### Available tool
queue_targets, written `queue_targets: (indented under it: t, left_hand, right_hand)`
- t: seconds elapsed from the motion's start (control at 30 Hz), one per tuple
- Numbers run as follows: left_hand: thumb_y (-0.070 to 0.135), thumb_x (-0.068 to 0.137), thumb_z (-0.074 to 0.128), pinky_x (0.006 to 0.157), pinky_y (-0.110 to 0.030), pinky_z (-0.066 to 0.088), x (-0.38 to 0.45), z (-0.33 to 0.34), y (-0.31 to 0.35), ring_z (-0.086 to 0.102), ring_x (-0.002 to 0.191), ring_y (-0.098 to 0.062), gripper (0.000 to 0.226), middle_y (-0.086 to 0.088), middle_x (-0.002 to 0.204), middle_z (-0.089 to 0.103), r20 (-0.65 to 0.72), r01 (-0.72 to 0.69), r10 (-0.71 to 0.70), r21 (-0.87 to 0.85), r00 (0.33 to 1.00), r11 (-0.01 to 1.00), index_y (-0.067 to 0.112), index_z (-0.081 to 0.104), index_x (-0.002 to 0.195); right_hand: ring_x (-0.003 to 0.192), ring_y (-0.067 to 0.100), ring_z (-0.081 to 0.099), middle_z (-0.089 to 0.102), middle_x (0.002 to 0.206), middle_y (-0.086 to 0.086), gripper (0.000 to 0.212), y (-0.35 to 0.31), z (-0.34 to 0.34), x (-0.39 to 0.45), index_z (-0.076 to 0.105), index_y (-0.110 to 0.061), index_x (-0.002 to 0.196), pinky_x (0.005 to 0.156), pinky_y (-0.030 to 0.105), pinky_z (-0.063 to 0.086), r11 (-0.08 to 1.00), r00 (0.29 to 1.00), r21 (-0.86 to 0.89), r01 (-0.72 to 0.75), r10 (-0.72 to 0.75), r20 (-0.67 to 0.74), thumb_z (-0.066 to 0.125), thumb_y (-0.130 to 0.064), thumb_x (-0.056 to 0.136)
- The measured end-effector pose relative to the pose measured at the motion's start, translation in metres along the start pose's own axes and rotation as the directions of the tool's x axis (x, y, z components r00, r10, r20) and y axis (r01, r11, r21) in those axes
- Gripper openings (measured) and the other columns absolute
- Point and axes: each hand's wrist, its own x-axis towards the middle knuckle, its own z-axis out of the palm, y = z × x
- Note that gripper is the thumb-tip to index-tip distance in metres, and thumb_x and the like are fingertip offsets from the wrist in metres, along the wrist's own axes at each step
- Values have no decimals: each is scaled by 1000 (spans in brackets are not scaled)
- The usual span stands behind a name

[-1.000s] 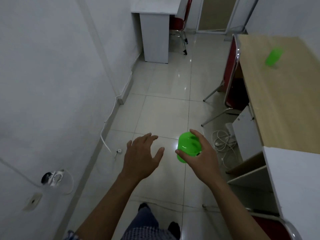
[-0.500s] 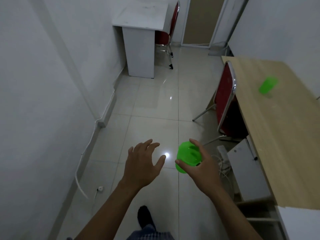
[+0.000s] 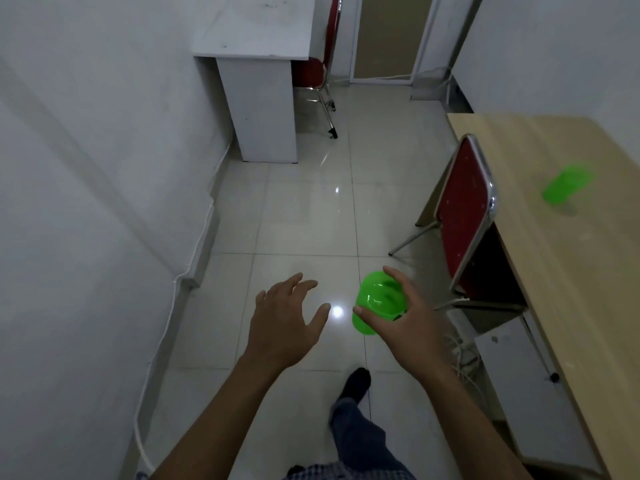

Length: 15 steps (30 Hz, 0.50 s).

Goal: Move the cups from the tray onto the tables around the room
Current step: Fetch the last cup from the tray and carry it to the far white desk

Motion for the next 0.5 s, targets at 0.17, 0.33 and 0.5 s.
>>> queue_targets:
  t: [0.17, 0.33, 0.5]
  left_hand:
    - [58, 94, 53, 118, -47, 26, 100, 1, 13, 40, 141, -18, 56, 2, 154, 44, -6, 10, -10, 38, 1000, 999, 28, 53, 141]
    - [57, 93, 55, 117, -47, 26, 198, -3, 40, 42, 140, -18, 54, 2, 152, 47, -61, 16, -14, 26, 998, 1000, 28, 54, 139]
    - [56, 93, 56, 117, -49, 29, 271, 1, 57, 43, 139, -18, 53, 1, 151, 48, -83, 14, -11, 27, 996, 1000, 28, 55, 138]
  right_hand:
    - [119, -3, 53, 53, 129, -34, 83, 7, 1, 102, 50, -53, 135, 100, 39, 52, 1000, 1000, 21, 20, -20, 6, 85, -64, 61]
    - [117, -12, 50, 51, 126, -41, 84, 2, -12, 203, 47, -57, 136, 96, 32, 53, 997, 997, -9, 71, -71, 32, 83, -69, 60]
    - [120, -10, 50, 53, 130, -35, 84, -2, -25, 283, 47, -53, 137, 97, 29, 51, 994, 993, -13, 109, -108, 46, 83, -67, 63]
